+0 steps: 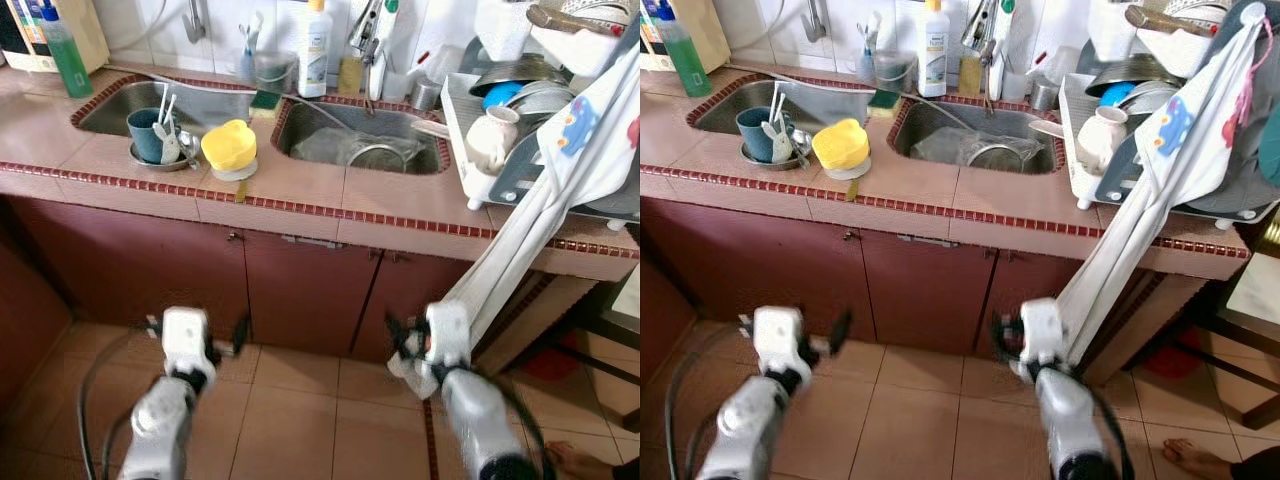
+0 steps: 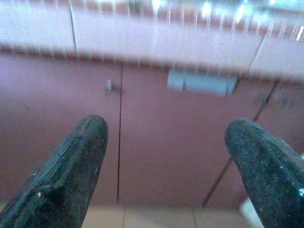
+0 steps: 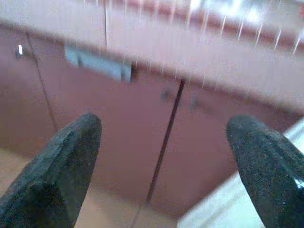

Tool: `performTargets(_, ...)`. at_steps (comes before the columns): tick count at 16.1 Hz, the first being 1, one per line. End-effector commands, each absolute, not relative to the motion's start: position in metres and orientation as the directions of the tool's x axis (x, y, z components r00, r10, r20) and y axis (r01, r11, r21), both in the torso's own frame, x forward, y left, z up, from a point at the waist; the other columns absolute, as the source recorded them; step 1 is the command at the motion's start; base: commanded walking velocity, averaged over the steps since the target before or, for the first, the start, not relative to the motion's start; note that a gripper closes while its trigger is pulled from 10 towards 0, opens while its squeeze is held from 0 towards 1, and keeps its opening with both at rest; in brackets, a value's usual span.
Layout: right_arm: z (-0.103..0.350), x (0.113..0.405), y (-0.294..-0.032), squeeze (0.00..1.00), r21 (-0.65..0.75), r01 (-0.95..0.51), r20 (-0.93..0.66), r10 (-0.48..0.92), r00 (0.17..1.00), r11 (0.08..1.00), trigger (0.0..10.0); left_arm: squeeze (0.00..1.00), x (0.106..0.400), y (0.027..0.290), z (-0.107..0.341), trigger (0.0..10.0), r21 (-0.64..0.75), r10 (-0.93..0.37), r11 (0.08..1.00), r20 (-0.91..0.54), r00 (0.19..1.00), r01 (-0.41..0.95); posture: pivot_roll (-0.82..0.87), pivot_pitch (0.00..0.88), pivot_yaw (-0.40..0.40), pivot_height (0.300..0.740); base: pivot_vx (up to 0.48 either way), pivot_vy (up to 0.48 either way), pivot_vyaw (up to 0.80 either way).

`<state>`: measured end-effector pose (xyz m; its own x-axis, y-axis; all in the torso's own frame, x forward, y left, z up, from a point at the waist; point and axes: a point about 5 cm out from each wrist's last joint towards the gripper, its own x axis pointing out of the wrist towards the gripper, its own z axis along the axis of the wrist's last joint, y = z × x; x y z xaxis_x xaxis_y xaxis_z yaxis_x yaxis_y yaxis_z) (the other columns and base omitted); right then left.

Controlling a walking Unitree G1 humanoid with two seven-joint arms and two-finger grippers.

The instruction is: Kitchen organization

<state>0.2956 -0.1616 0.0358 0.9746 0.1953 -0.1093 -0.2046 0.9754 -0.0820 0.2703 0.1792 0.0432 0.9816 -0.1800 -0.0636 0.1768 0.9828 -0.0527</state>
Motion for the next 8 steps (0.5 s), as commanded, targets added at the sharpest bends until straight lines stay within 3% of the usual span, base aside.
performTargets(1,0.047,0.299,-0.162,0.0,-0.098,-0.203,-0.05,0.199,0.979,0.974,10.0,0.0,0.267,0.17,0.053,10.0,-0.062,-0.219,0.974,-0.034,0.975,0.217,0.01,0.0,-0.075,0.74,0.0,0.0,0.0)
performTargets(3,0.059,0.299,-0.155,0.0,-0.048,-0.212,0.011,0.213,0.977,0.976,10.0,0.0,0.262,0.161,0.058,10.0,-0.059,-0.264,0.963,-0.042,0.964,0.261,0.01,0.0,-0.077,0.74,0.0,0.0,0.0)
performTargets(5,0.065,0.298,-0.146,0.0,-0.085,-0.25,0.036,0.254,0.966,0.964,10.0,0.0,0.26,0.16,0.055,10.0,-0.081,-0.248,0.967,-0.07,0.966,0.243,0.01,0.0,-0.075,0.74,0.0,0.0,0.0)
performTargets(8,0.067,0.296,-0.14,0.0,-0.077,-0.265,0.036,0.268,0.963,0.961,10.0,0.0,0.257,0.156,0.058,10.0,-0.079,-0.267,0.962,-0.087,0.96,0.261,0.02,0.0,-0.08,0.74,0.0,0.349,0.0)
